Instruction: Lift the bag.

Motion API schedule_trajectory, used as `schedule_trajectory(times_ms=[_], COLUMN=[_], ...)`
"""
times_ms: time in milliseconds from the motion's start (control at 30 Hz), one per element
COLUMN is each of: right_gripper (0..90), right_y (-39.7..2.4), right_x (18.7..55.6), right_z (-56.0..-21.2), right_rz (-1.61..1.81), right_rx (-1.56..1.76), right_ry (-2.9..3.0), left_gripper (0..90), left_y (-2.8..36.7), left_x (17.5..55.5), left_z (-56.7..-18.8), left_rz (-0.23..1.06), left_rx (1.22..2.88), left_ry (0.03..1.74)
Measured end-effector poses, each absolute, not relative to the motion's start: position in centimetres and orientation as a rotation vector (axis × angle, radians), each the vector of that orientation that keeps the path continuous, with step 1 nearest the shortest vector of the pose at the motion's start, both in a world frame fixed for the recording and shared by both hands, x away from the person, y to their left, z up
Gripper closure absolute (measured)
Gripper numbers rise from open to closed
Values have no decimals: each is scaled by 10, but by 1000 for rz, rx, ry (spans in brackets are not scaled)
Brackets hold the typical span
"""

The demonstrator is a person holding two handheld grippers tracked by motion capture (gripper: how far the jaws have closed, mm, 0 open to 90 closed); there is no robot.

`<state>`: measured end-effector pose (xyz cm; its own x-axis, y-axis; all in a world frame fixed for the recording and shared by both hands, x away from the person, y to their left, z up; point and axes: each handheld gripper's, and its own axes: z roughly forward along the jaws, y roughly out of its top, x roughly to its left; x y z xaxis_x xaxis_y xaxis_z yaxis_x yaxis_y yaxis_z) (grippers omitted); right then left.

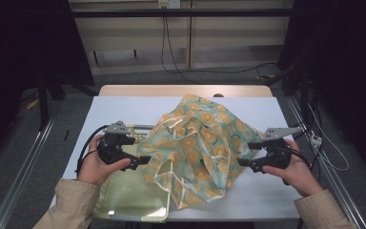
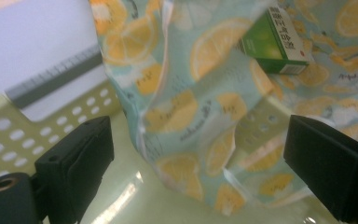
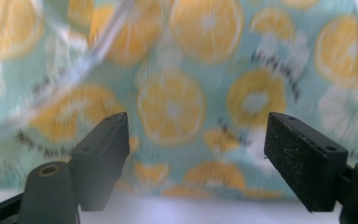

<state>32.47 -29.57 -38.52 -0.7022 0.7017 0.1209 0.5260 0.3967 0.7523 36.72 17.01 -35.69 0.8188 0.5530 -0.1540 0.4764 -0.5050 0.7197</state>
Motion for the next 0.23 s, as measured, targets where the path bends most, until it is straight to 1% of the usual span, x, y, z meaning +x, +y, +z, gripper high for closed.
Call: schedule_trajectory(times_ms=[233], right_gripper=[210], right_y=[-309], right_x=[304], right_z=[-414], right_rz=[1176], right_rx=[1122], right_ry=[2430], left_gripper=[82], left_y=[178], left_x=[353], left_z=[-374], left_rz=[139], left_rx=[2212], left_ry=[750])
